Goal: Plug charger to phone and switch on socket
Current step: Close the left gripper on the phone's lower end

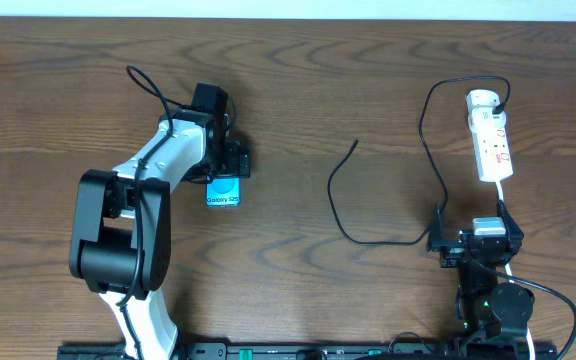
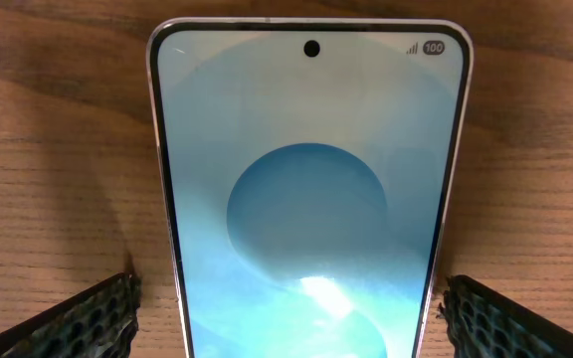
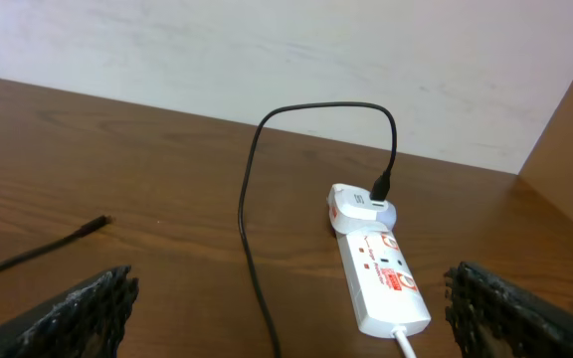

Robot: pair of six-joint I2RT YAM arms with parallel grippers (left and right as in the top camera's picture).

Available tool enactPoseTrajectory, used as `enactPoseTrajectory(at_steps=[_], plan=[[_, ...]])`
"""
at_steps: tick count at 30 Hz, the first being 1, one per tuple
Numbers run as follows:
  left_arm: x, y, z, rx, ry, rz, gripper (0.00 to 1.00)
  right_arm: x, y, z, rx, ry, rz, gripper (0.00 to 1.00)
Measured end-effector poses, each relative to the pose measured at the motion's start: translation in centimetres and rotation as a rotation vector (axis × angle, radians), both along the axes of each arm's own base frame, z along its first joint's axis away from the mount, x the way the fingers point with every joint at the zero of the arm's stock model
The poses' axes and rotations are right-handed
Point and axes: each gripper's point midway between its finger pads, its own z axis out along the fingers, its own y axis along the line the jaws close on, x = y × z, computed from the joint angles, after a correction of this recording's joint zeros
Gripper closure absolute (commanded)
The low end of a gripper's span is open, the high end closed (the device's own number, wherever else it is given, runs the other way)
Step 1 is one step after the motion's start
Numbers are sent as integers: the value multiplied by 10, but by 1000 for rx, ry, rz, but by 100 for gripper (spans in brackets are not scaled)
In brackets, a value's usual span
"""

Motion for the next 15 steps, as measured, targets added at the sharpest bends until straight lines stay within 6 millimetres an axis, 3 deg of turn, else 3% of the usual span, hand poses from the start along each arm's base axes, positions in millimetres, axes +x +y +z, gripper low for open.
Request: enactPoseTrajectory(at_steps=[9, 15], plan=[[0, 1, 0, 2, -1, 1, 3, 0, 0, 0, 0, 0, 0, 1], [0, 2, -1, 9, -1, 2, 12, 0, 0, 0, 0, 0, 0, 1]])
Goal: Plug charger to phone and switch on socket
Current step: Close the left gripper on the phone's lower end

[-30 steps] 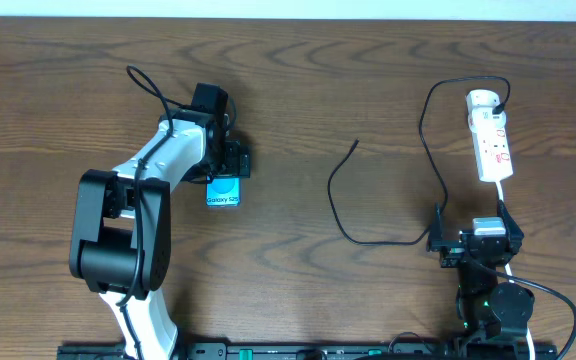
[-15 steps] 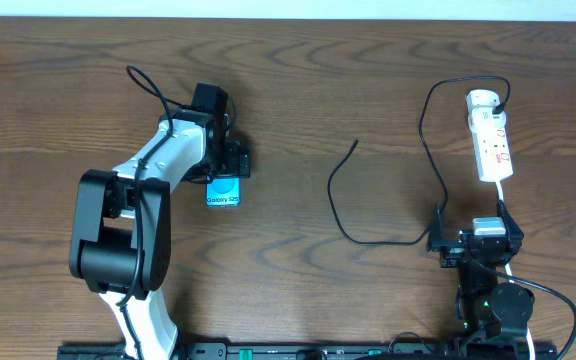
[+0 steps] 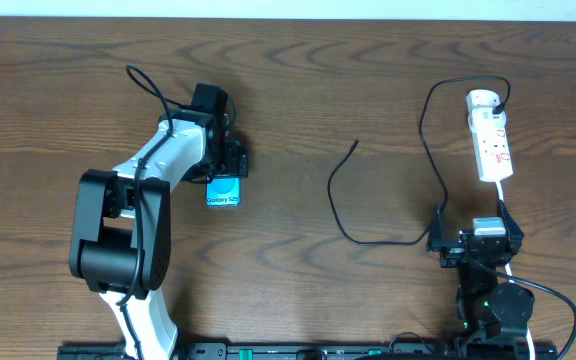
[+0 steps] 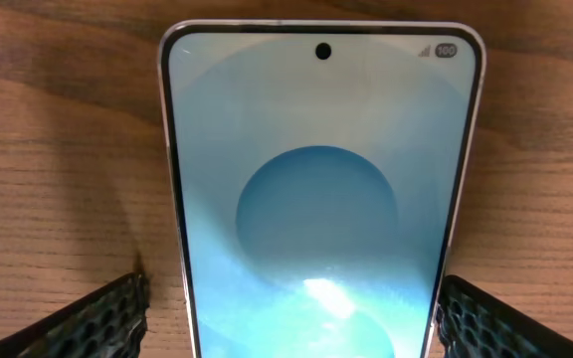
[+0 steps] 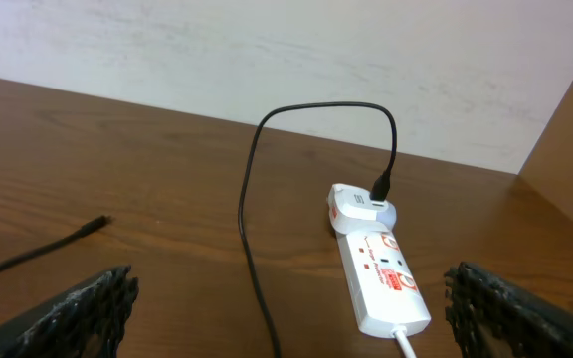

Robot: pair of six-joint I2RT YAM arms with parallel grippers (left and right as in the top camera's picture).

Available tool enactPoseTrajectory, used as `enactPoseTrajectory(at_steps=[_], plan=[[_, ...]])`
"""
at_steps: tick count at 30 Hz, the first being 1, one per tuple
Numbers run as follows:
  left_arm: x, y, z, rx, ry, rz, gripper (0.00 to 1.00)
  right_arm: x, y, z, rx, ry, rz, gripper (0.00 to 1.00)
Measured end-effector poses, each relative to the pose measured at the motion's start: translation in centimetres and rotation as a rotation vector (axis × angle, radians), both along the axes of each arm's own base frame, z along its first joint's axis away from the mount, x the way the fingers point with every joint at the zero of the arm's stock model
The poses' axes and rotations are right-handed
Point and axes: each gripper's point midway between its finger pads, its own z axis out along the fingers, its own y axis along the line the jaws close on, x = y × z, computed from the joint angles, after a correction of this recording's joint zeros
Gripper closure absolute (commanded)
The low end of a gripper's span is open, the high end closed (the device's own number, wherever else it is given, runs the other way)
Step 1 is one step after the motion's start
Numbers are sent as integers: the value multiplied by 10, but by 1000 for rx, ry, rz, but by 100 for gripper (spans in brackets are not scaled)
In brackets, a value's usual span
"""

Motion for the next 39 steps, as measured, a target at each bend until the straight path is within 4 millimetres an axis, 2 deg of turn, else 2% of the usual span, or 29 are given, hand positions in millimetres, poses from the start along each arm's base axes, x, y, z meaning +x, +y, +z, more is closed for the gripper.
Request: enactPoseTrajectory(at_steps=[15, 18, 21, 39], plan=[[0, 0, 0, 2, -1, 0, 12, 0, 0, 0, 0, 0, 0, 1], [0, 0, 0, 2, -1, 3, 21, 0, 0, 0, 0, 0, 0, 1], [0, 1, 0, 4, -2, 2, 24, 0, 0, 0, 0, 0, 0, 1], [0, 1, 0, 5, -2, 3, 24, 0, 0, 0, 0, 0, 0, 1]])
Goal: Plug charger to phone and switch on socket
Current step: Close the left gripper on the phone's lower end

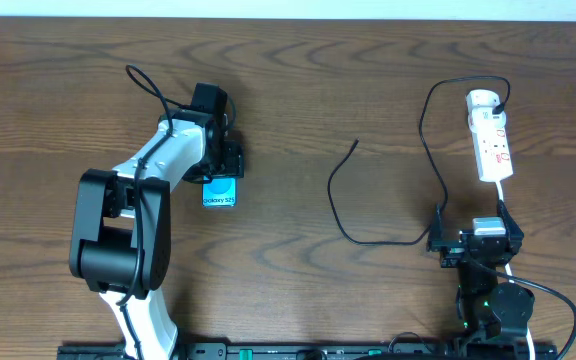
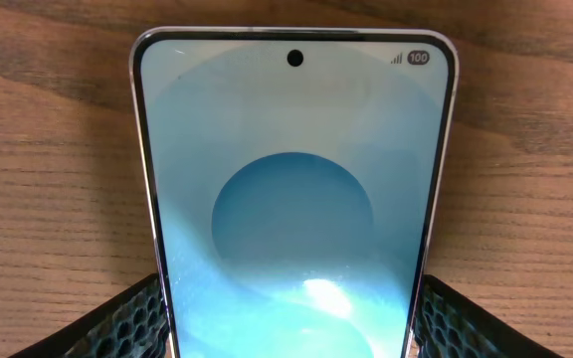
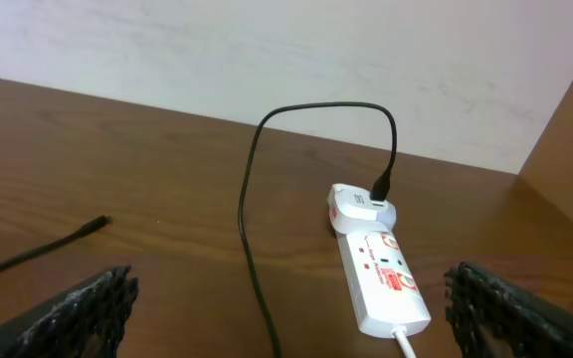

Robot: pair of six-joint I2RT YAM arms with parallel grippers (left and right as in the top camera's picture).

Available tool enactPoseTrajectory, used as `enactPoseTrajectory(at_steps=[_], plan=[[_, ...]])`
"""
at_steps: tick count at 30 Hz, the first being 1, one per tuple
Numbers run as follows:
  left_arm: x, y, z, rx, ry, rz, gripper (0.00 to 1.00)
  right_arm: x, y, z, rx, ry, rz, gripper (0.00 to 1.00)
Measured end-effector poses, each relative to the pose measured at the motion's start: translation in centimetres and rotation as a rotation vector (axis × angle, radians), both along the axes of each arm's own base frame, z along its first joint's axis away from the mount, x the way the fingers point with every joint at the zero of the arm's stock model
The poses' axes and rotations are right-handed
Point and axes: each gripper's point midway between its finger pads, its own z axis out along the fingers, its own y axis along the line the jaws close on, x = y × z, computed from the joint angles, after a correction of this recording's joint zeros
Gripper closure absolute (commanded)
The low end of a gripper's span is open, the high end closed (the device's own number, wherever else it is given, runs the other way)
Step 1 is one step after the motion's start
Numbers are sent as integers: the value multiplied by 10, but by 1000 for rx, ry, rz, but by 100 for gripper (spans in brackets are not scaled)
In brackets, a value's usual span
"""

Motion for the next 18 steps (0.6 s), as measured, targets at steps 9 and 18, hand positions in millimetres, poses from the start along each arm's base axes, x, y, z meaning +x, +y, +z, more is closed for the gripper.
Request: enactPoseTrajectory(at_steps=[9, 18], plan=[[0, 0, 0, 0, 0, 0, 25, 0, 0, 0, 0, 0, 0, 1], [0, 0, 0, 0, 0, 0, 25, 0, 0, 0, 0, 0, 0, 1]])
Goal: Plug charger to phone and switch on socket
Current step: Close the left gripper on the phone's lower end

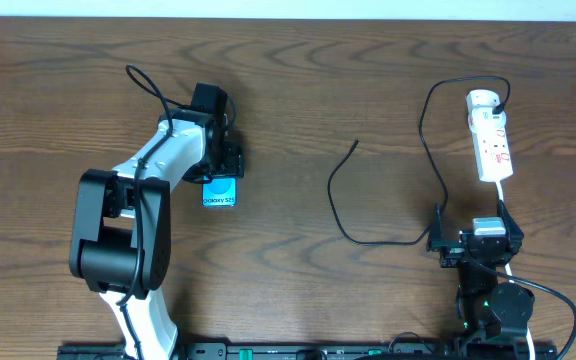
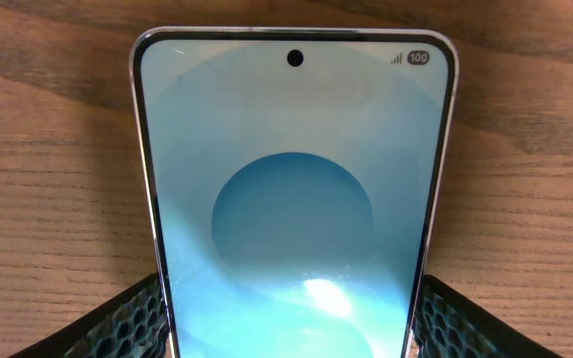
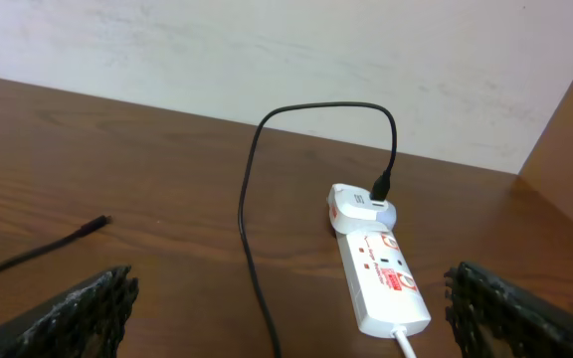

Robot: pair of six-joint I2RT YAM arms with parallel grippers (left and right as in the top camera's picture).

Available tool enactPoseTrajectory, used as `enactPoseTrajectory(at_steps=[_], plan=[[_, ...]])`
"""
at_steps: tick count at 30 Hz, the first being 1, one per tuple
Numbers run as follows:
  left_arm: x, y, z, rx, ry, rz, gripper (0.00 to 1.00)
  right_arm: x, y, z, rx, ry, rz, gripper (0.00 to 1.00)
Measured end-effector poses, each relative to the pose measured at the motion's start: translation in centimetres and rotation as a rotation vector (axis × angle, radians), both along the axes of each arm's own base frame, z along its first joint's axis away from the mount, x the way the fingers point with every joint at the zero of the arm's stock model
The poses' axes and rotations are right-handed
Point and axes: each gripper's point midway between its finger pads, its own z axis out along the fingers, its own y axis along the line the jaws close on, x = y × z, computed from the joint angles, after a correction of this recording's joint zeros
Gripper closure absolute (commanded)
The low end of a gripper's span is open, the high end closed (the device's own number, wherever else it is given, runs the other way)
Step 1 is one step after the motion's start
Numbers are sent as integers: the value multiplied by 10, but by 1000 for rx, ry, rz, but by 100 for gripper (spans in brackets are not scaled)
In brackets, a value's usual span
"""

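Note:
The phone (image 1: 221,192) lies face up on the wooden table, its blue lit screen filling the left wrist view (image 2: 291,199). My left gripper (image 2: 291,323) is shut on the phone, pads pressed against both long edges. A white power strip (image 1: 491,145) with a white adapter at its far end lies at the right (image 3: 381,273). The black charger cable (image 1: 420,140) runs from the adapter to a free plug end (image 1: 354,144) mid-table. My right gripper (image 3: 286,313) stands open near the front edge, nothing between its fingers.
The cable loops across the table's middle toward my right arm (image 1: 488,290). A pale wall (image 3: 267,50) rises behind the table's far edge in the right wrist view.
My left gripper stood open around the phone's lower end, fingers apart from its edges. Then the fingers had come in a little. By 0.6 s ago they were pressed on both edges, the phone slightly shifted left. The right arm has stayed still throughout.

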Motion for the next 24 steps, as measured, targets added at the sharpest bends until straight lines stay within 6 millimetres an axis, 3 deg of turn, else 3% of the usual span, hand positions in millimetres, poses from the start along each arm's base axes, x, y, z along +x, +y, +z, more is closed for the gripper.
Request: enactPoseTrajectory(at_steps=[8, 24], plan=[[0, 0, 0, -1, -2, 0, 46, 0, 0, 0, 0, 0, 0, 1], [1, 0, 0, -1, -2, 1, 46, 0, 0, 0, 0, 0, 0, 1]])
